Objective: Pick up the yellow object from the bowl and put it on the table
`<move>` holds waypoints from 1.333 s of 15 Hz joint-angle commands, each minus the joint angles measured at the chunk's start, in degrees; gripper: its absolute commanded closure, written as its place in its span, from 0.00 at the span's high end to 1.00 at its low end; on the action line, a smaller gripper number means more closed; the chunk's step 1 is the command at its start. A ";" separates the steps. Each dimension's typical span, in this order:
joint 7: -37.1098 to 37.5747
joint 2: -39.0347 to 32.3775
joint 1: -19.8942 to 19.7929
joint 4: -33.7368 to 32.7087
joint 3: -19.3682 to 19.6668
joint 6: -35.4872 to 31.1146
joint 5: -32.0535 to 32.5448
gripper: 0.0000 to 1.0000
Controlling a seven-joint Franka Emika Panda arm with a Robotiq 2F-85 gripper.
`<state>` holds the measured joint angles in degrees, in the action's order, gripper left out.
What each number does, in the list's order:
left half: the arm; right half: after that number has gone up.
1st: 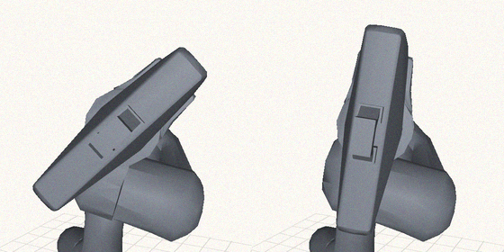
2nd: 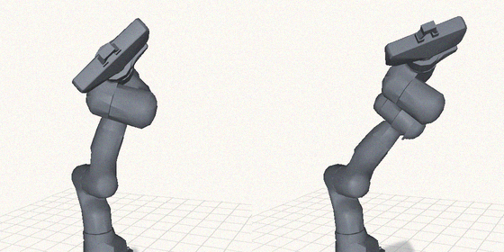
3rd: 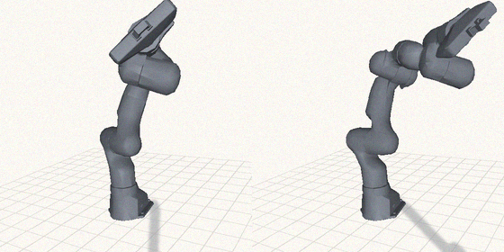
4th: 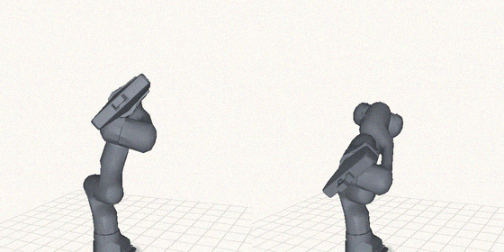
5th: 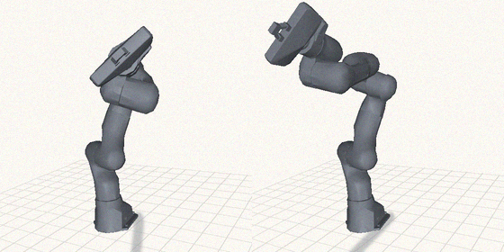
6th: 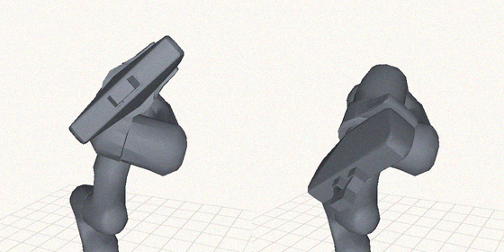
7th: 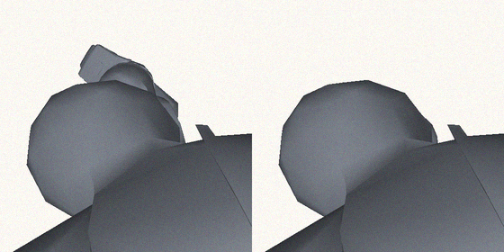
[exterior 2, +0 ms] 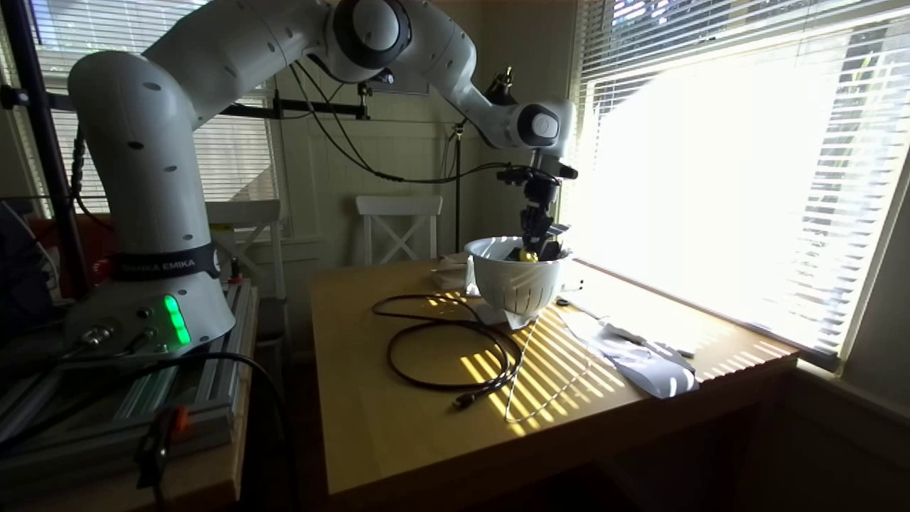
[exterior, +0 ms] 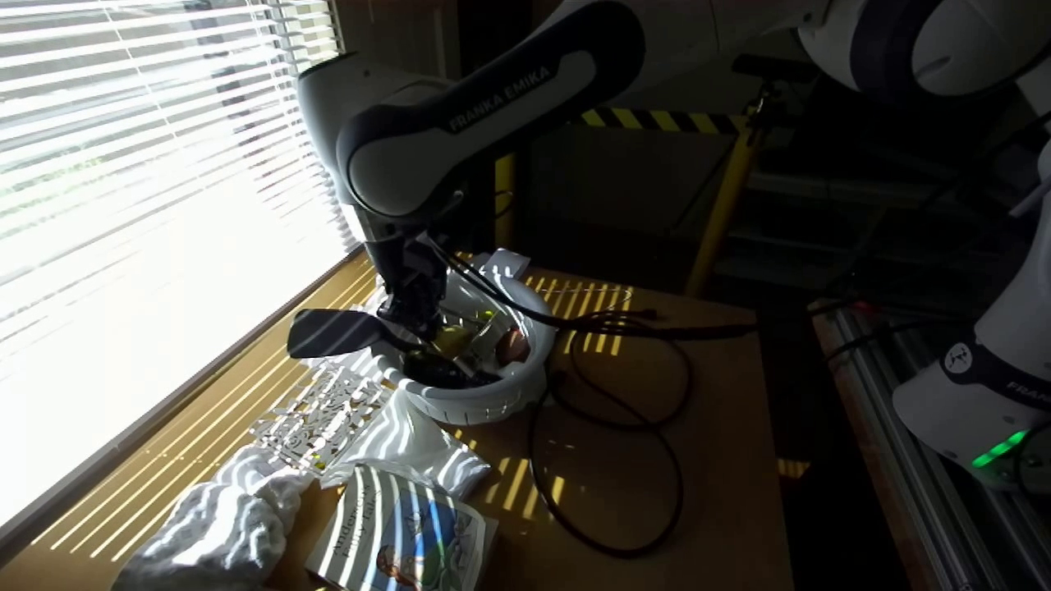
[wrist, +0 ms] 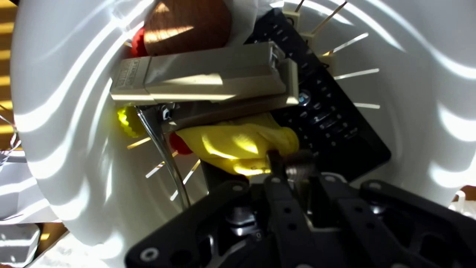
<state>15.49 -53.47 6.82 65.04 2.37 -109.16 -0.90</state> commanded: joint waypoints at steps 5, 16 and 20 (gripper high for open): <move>-4.71 16.25 3.08 14.81 0.66 -9.09 7.56 0.03; -2.43 39.97 4.42 37.07 -1.33 -19.37 15.48 0.03; -13.40 46.84 3.47 45.86 -5.21 -20.37 13.85 0.03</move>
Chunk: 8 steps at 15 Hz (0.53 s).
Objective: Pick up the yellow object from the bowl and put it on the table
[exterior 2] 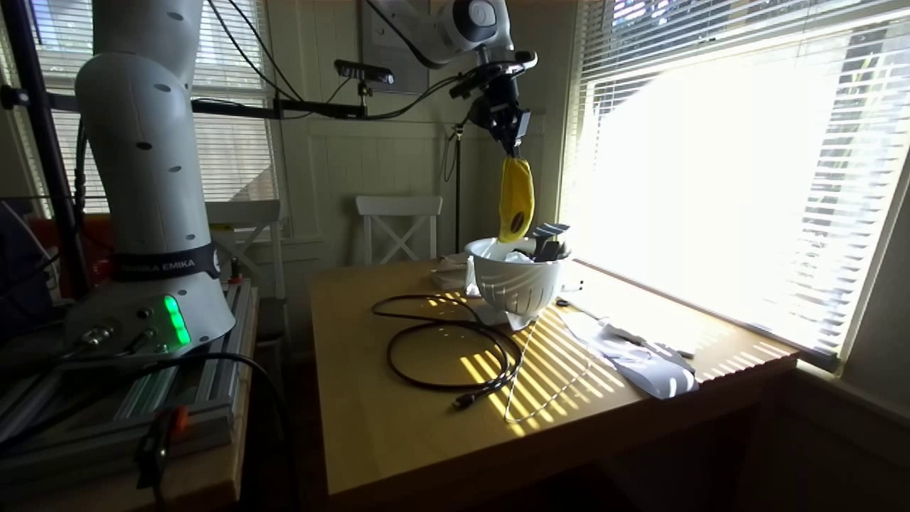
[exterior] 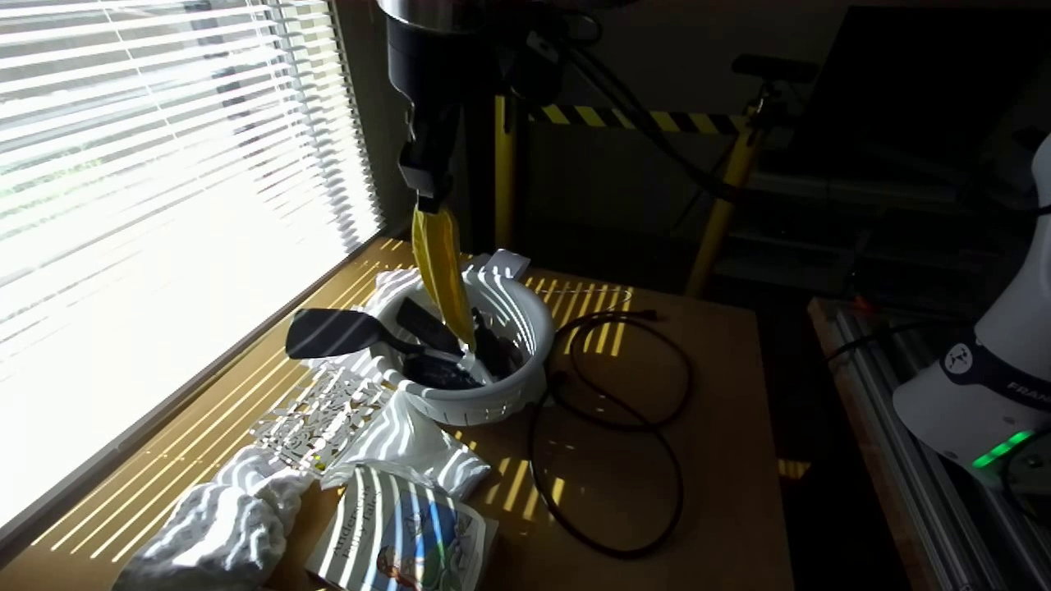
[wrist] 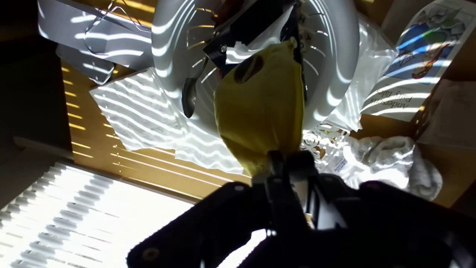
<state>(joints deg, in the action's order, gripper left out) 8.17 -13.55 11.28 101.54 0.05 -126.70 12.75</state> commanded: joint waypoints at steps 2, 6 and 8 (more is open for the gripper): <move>-10.53 9.44 -0.88 13.61 -4.77 -4.30 -0.44 0.03; -16.69 14.32 -0.54 23.53 -7.58 -10.86 -0.26 0.03; -15.11 17.14 -0.04 28.64 -8.54 -15.03 1.93 0.03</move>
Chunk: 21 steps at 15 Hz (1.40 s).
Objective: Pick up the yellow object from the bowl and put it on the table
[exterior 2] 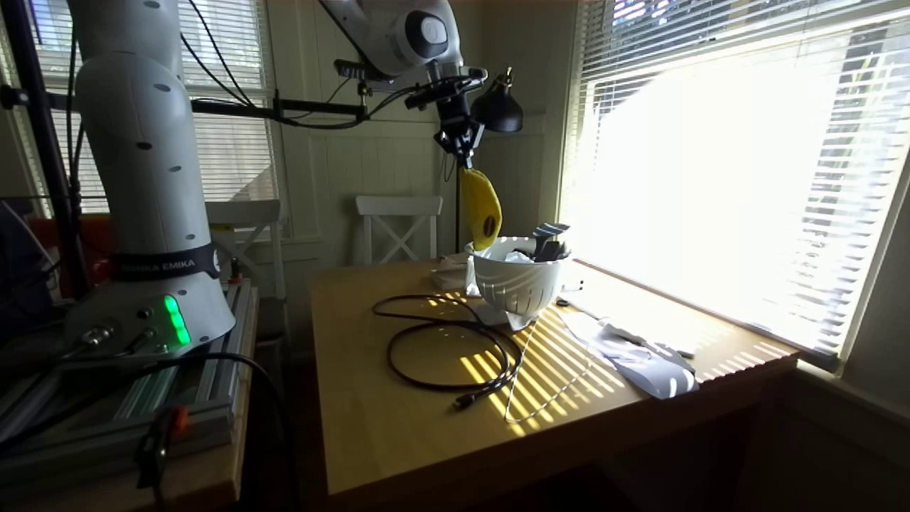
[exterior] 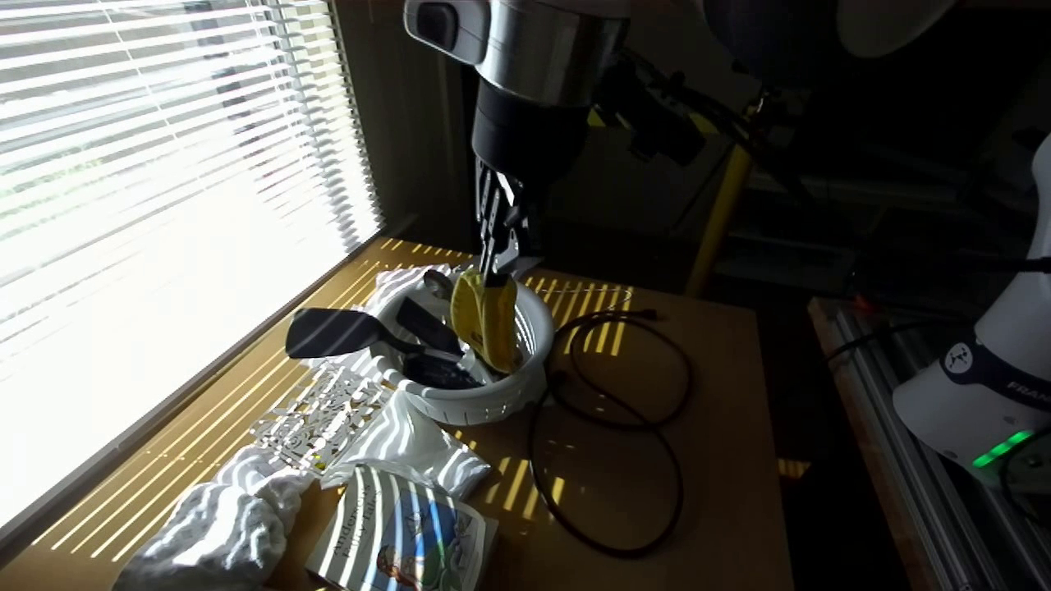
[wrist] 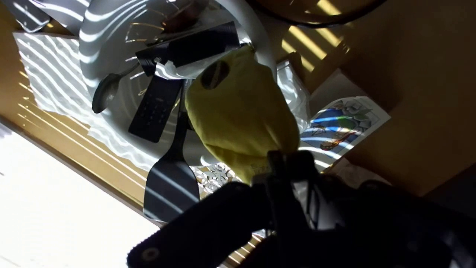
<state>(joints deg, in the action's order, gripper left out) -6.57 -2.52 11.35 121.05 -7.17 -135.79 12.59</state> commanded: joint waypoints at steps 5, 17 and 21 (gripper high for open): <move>11.79 14.83 -0.28 20.06 -4.92 -15.25 13.52 0.03; -4.05 13.19 9.52 22.65 10.38 -19.04 -5.53 0.03; -22.82 11.98 23.86 21.30 27.04 -11.92 -20.11 0.03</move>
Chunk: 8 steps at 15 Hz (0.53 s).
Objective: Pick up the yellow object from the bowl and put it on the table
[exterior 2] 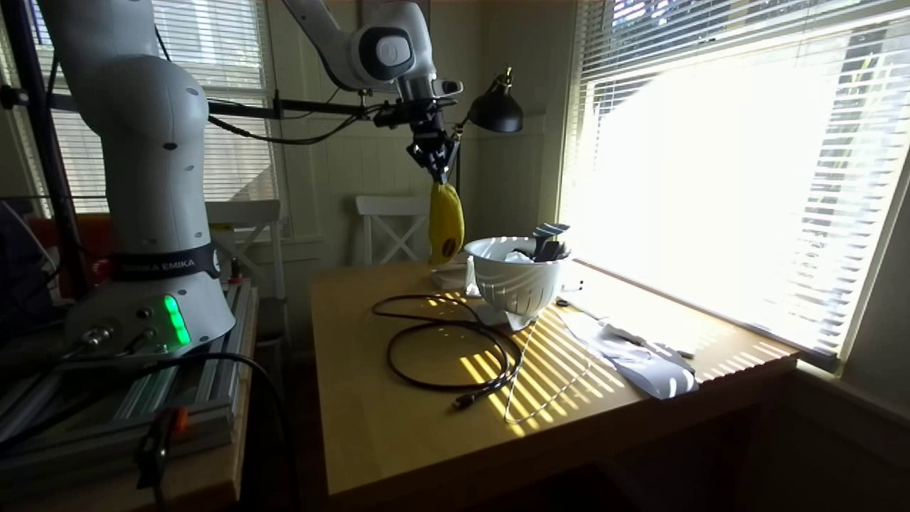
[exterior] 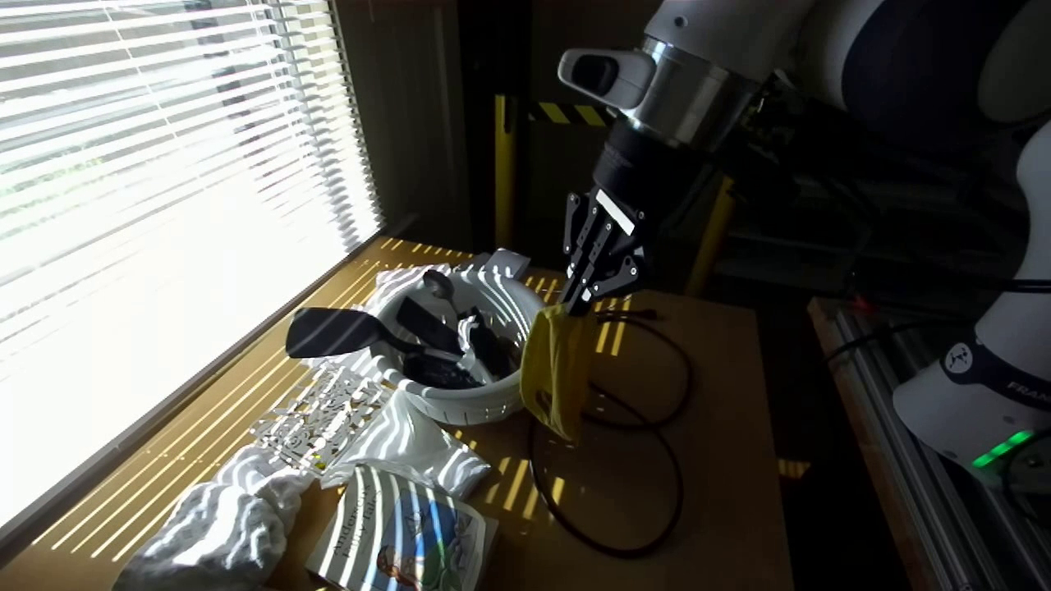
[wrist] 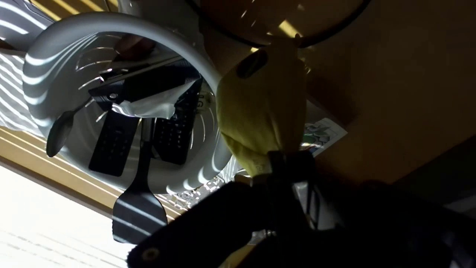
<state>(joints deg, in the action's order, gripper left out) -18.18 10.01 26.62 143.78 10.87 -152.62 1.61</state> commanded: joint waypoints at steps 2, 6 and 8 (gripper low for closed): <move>-20.27 -0.57 10.92 -2.49 13.14 10.69 -15.38 0.03; -37.72 -7.01 2.96 -8.13 8.66 23.73 -27.09 0.03; -41.92 -12.07 -2.62 -12.14 4.37 31.07 -29.08 0.03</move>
<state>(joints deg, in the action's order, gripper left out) -52.69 6.03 32.39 138.38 22.42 -130.43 -22.62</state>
